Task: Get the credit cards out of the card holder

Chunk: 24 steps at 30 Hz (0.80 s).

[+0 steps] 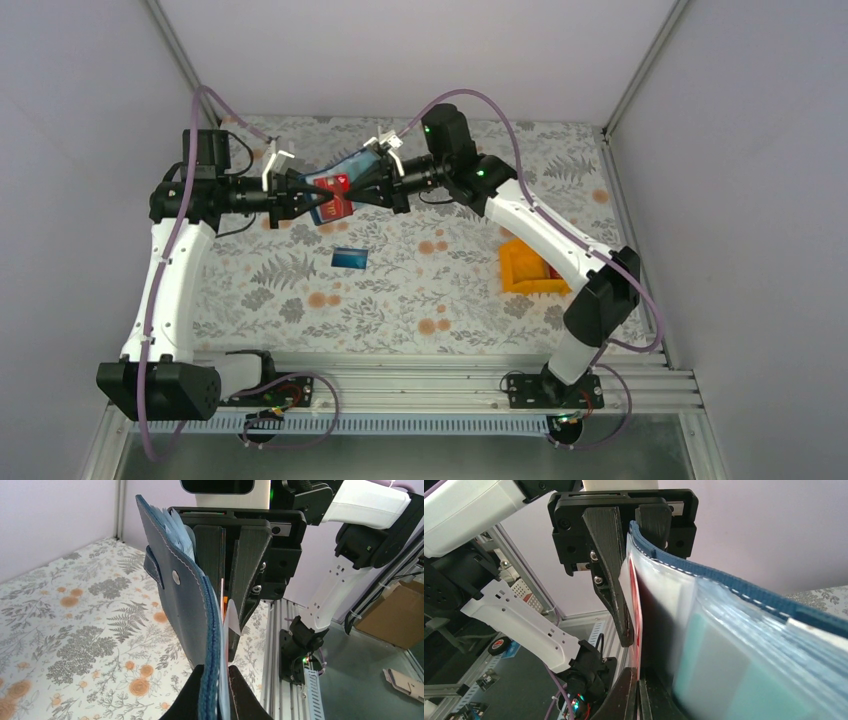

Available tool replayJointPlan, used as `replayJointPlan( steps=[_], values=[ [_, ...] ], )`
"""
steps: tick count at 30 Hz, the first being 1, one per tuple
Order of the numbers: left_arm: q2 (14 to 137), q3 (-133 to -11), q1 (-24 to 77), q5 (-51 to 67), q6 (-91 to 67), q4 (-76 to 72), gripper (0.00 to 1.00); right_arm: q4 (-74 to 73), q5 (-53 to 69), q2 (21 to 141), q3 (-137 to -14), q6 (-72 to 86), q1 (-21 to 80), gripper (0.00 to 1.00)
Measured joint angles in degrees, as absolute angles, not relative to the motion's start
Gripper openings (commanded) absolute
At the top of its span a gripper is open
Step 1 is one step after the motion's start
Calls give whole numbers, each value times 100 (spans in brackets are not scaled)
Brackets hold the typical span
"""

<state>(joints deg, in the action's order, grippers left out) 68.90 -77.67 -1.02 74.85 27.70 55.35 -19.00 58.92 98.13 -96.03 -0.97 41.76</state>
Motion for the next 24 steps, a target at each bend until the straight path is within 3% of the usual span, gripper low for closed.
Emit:
replayJointPlan(
  steps=[3, 9, 16, 21, 24],
  values=[
    [6890, -7767, -102, 7520, 2788, 5535, 19, -1953, 5874, 9780, -9603, -169, 4165, 4],
    [6890, -7767, -108, 7583, 2805, 5540, 20, -2139, 5787, 9703, -9603, -287, 4128, 4],
    [6888, -7769, -108, 7719, 2856, 5535, 3, -2368, 5649, 9470, -9603, -399, 4075, 4],
    [6888, -7778, -106, 7747, 2893, 5542, 3, -2390, 5621, 9454, -9601, -421, 4069, 4],
    [6888, -7778, -99, 7738, 2893, 5540, 8, -2408, 5614, 9454, -9601, -440, 4047, 4]
  ],
)
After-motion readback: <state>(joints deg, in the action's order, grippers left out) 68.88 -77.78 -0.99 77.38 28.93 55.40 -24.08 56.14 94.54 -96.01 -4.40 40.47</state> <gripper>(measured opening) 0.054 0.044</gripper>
